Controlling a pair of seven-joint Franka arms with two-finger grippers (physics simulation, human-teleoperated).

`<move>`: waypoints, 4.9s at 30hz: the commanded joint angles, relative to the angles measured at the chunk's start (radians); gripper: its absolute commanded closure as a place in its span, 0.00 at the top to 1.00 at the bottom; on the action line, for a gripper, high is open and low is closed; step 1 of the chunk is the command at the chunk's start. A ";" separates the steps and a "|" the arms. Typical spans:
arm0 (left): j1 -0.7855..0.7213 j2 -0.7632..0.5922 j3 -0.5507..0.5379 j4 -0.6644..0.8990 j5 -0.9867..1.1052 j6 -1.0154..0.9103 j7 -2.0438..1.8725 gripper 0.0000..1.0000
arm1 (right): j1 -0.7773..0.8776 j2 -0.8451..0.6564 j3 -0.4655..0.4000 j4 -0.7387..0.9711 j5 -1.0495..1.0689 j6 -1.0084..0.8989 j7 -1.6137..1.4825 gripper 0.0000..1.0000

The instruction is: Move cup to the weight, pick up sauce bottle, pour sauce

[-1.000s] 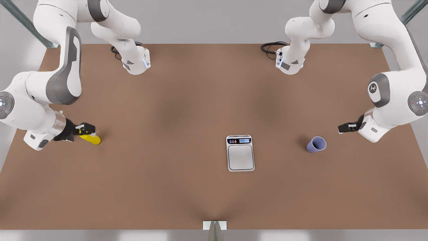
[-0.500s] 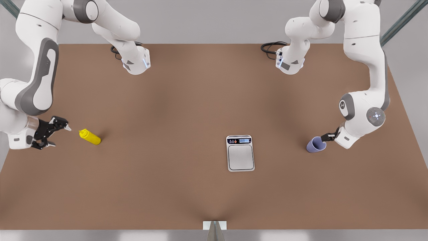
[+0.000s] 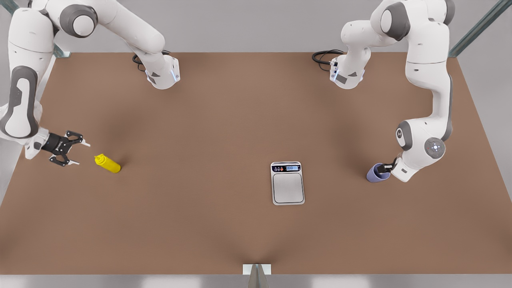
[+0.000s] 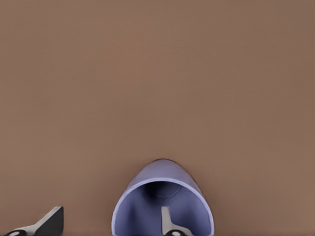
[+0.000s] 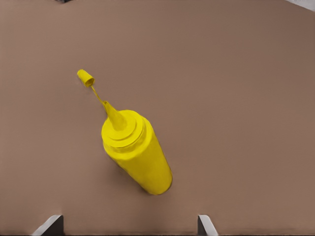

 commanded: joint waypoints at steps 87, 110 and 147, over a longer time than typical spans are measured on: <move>-0.498 0.130 -0.091 0.485 -0.123 -0.240 -0.855 0.91 | -0.081 0.403 0.098 0.186 0.301 -0.224 -0.389 1.00; -0.052 -0.158 -0.104 0.529 -0.024 -0.613 -0.112 1.00 | -0.066 0.403 0.100 0.184 0.310 -0.220 -0.389 0.58; -0.076 -0.097 -0.103 0.606 0.005 -0.591 -0.100 1.00 | 1.112 0.128 0.109 0.505 -0.843 0.319 1.916 0.56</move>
